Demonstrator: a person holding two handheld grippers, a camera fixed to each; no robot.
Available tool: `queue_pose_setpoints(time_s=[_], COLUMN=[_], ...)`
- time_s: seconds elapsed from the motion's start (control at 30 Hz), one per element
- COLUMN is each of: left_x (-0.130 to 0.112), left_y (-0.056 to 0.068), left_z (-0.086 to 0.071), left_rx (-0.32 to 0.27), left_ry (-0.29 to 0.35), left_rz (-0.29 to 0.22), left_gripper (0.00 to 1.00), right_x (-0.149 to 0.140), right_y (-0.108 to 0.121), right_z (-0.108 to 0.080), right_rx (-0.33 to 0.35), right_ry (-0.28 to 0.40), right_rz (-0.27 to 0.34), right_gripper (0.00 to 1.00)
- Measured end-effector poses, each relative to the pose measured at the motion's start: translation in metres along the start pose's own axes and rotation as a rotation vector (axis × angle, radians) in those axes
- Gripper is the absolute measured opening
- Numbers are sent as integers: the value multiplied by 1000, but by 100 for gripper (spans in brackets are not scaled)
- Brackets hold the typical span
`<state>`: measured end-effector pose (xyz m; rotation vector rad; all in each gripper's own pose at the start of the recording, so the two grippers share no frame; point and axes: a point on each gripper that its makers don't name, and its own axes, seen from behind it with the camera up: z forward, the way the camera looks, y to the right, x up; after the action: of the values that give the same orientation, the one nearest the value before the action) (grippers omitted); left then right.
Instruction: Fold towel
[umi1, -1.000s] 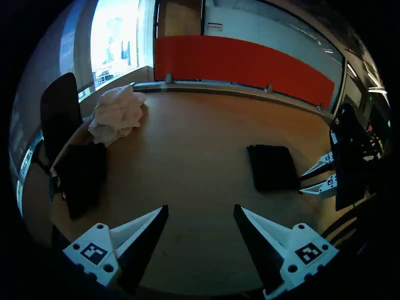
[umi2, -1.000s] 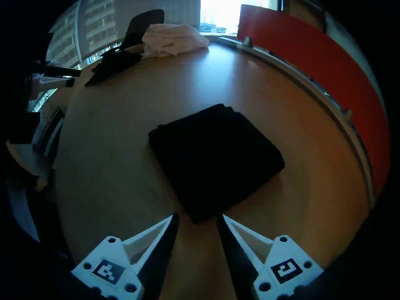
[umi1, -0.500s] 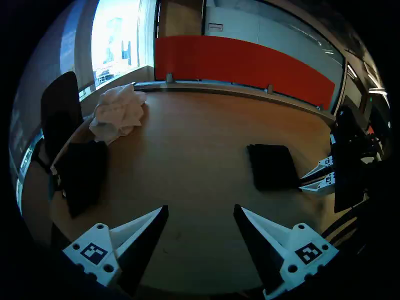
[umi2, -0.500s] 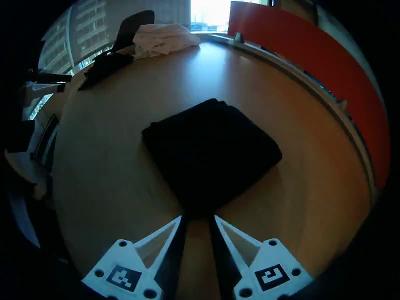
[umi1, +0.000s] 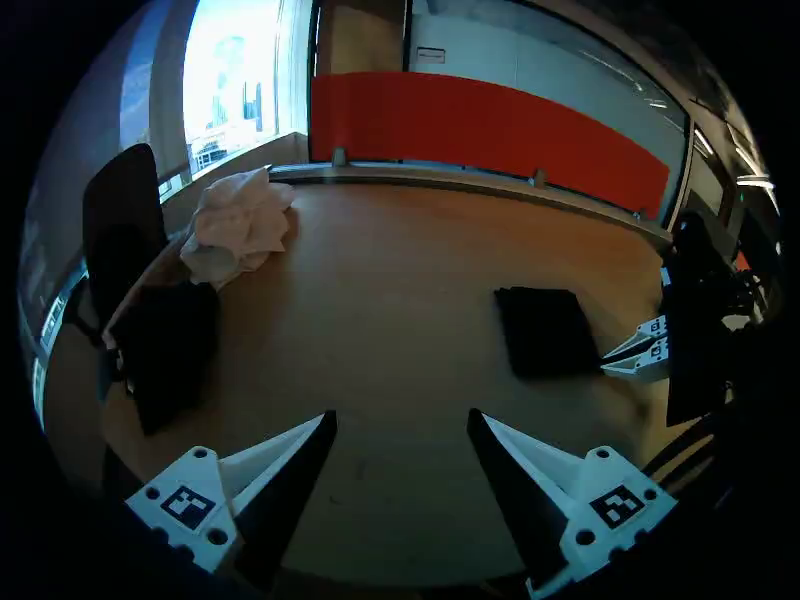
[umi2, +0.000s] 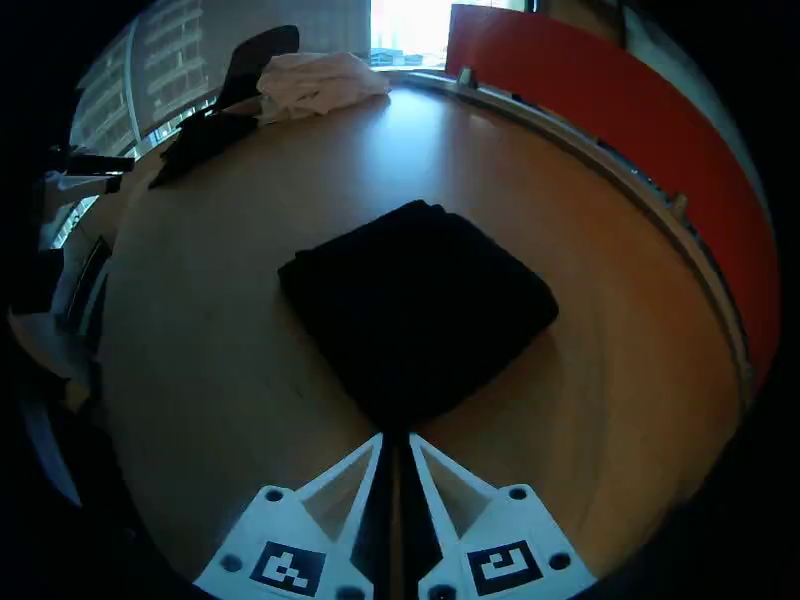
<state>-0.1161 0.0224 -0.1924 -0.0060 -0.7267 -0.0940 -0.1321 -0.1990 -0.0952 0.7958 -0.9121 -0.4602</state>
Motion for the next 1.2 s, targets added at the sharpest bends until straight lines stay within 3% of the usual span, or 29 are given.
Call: queue_pose_setpoints(time_s=[0.27, 0.87, 1.2], left_x=[3, 38, 54], left_y=[0, 2, 11], left_z=[3, 6, 10], left_rx=[-12, -47, -77], left_ry=[9, 80, 100], left_rz=[8, 44, 57], left_gripper=[97, 97, 97], right_x=[27, 159, 176], right_y=[13, 63, 97], right_z=[-23, -107, -151], right_rx=[-27, -118, -176], right_ry=[34, 208, 239], right_rz=[-22, -137, -129], right_gripper=[2, 2, 2])
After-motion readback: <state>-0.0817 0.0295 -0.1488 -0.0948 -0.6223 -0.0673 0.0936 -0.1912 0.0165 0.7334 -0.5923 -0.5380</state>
